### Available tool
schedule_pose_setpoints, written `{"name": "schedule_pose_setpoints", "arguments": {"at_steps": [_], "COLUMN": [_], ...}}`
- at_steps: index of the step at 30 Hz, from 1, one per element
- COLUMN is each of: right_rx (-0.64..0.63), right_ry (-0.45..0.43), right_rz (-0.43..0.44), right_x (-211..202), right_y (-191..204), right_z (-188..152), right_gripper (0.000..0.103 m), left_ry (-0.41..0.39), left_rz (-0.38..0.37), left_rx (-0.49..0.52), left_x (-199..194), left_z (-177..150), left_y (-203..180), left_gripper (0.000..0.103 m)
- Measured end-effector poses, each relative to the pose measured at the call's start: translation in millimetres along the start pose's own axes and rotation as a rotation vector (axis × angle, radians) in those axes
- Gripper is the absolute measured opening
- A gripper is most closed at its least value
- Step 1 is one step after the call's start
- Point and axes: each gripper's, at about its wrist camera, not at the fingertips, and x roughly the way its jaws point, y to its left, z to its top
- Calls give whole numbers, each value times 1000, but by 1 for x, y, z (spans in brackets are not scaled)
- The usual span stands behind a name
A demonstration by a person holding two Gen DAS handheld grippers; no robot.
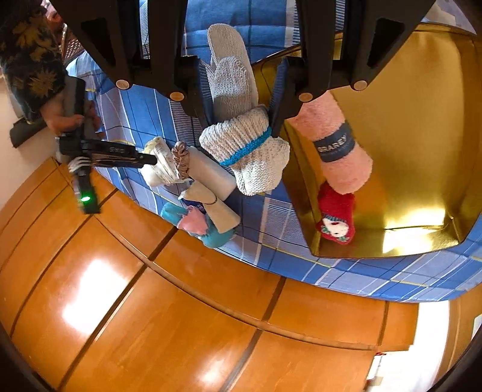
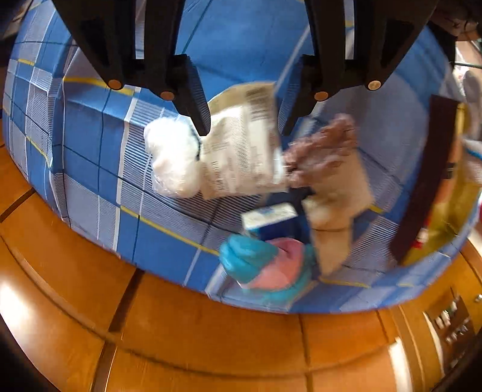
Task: Organize soft objects
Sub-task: 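Carry the white gloves into the tray and release them beside the red sock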
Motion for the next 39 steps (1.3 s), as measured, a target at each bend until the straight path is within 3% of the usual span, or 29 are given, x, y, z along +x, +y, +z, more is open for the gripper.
{"name": "schedule_pose_setpoints", "arguments": {"at_steps": [2,3,4,10,15,24,29,36,39], "right_rx": [3,3,6,-22,-31,-43,-61,-73,-78], "right_ry": [26,19,17,50,4,-83,-107,-120,-121], "right_rz": [-21,-24,-7,6,-22,0,1,-5,-5], "right_x": [15,20,20,43,46,41,37,33,32], "right_y": [-6,-7,-12,-5,-1,-4,-3,0,1], "right_z": [5,9,10,22,17,-4,-11,-16,-17], "right_gripper": [50,60,63,71,61,60,60,60,60], "left_ry": [-10,-17,-21,-38,-54,-71,-44,24,52], "left_rz": [8,18,23,73,104,184,270,390,415], "left_rx": [-15,-22,-26,-90,-107,-179,-132,30,78], "left_x": [-6,-10,-12,-26,-35,-46,-29,25,46], "left_z": [1,1,1,-1,0,15,38,80,91], "left_y": [7,11,13,41,52,88,97,106,110], "left_gripper": [35,35,35,35,35,35,36,38,46]}}
